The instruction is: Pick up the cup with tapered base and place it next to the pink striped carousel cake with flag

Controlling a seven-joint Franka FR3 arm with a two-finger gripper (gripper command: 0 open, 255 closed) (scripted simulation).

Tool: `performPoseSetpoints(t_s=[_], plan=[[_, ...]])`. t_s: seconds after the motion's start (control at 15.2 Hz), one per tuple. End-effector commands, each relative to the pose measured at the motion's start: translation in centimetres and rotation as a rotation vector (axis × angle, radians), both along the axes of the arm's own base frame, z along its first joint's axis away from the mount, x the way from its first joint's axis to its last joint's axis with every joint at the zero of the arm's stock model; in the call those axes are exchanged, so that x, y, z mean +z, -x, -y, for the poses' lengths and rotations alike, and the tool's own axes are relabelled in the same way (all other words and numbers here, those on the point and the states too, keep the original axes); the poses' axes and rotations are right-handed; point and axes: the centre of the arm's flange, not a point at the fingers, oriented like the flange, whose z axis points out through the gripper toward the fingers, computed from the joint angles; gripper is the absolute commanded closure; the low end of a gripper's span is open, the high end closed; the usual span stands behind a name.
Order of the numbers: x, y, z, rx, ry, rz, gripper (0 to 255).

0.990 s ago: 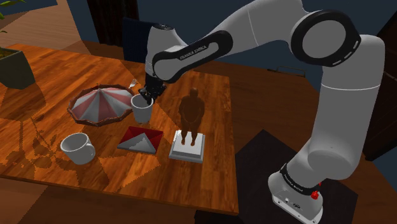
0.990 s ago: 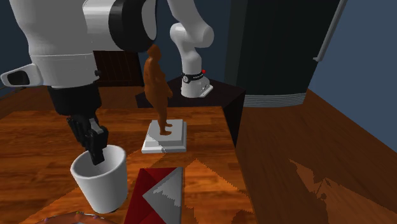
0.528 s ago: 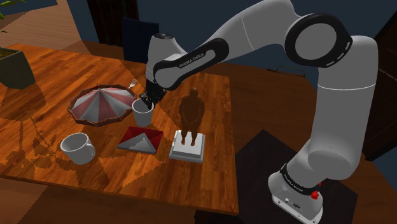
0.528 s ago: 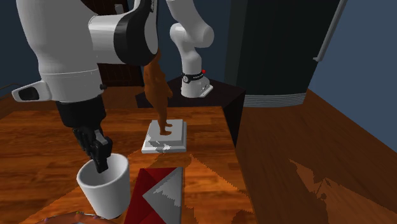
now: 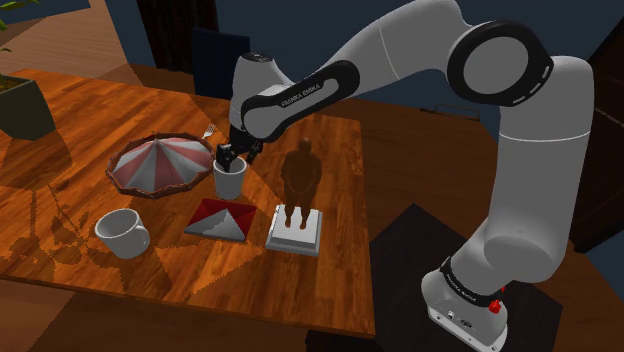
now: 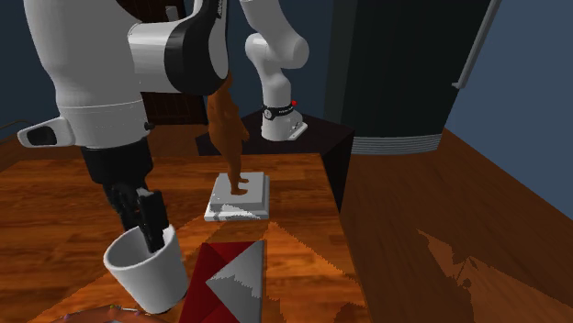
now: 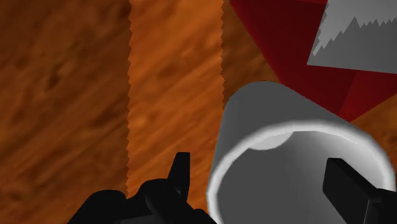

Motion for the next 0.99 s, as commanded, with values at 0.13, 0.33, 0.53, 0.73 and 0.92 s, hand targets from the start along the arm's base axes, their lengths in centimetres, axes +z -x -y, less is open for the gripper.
performPoseSetpoints(t_s=[0.13, 0.33, 0.53, 0.73, 0.92], plan=[[0.0, 0.0, 0.0, 0.0, 0.0, 0.0, 0], [3.9, 0.6, 0.5, 0.0, 0.0, 0.0, 0], [4.9, 0.8, 0.7, 0.0, 0.0, 0.0, 0], [4.9, 0.8, 0.7, 0.0, 0.0, 0.0, 0], [4.9, 0.8, 0.7, 0.0, 0.0, 0.0, 0]])
